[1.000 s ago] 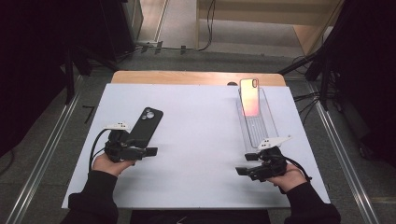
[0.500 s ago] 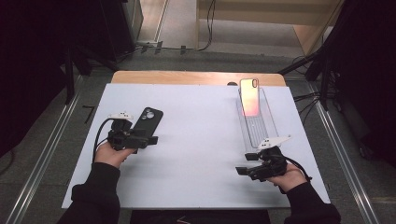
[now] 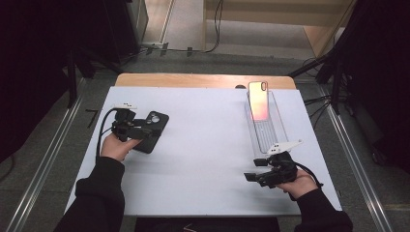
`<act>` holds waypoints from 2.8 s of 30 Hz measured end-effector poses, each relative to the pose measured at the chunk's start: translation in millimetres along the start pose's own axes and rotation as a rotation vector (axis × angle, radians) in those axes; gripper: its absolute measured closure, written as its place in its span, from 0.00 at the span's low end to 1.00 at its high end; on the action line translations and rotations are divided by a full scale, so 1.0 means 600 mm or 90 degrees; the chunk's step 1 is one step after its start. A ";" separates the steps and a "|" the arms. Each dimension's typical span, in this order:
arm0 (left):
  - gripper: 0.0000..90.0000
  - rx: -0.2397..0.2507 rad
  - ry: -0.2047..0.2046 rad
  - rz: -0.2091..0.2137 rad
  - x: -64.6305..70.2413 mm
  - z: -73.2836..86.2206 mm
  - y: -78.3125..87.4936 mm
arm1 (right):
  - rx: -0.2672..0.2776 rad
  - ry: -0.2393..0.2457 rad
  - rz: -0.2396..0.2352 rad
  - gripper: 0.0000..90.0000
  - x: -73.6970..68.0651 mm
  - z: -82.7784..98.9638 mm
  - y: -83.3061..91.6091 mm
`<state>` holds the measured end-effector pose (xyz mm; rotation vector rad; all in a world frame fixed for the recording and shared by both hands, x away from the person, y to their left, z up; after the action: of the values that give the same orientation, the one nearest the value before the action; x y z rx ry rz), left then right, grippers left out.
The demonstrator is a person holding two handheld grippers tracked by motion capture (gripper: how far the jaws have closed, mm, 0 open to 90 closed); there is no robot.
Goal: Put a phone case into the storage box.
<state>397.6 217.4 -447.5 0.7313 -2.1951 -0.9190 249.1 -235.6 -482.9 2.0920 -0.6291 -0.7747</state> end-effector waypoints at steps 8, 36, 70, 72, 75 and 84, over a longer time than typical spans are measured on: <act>0.00 -0.006 0.012 -0.034 -0.029 -0.022 -0.015 | -0.001 -0.001 0.000 0.28 0.000 0.000 0.000; 0.00 -0.084 0.058 -0.119 -0.064 -0.002 -0.077 | -0.004 0.000 0.002 0.28 -0.001 0.001 0.000; 0.10 -0.065 -0.005 -0.285 -0.030 0.021 -0.105 | -0.009 0.001 0.003 0.28 -0.001 0.001 -0.001; 0.12 -0.060 -0.006 -0.285 -0.030 0.022 -0.104 | -0.009 0.002 0.004 0.28 -0.001 0.001 -0.001; 0.12 -0.056 -0.004 -0.283 -0.031 0.023 -0.104 | -0.010 0.001 0.004 0.28 -0.001 0.001 -0.002; 0.16 -0.056 0.006 -0.281 -0.032 0.021 -0.099 | -0.006 0.001 -0.001 0.27 0.000 0.002 -0.002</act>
<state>414.8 200.1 -506.2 1.2017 -2.0026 -1.2136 248.6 -235.4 -484.2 2.0848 -0.6223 -0.7741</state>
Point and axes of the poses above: each handheld gripper's, and its own axes: y roughly backward along the jaws, z roughly out of its underside, x roughly to its right, the point moved 1 cm from there along -y, roughly forward along the jaws, and after that the axes turned 11 degrees about -x, right-handed, at the moved point
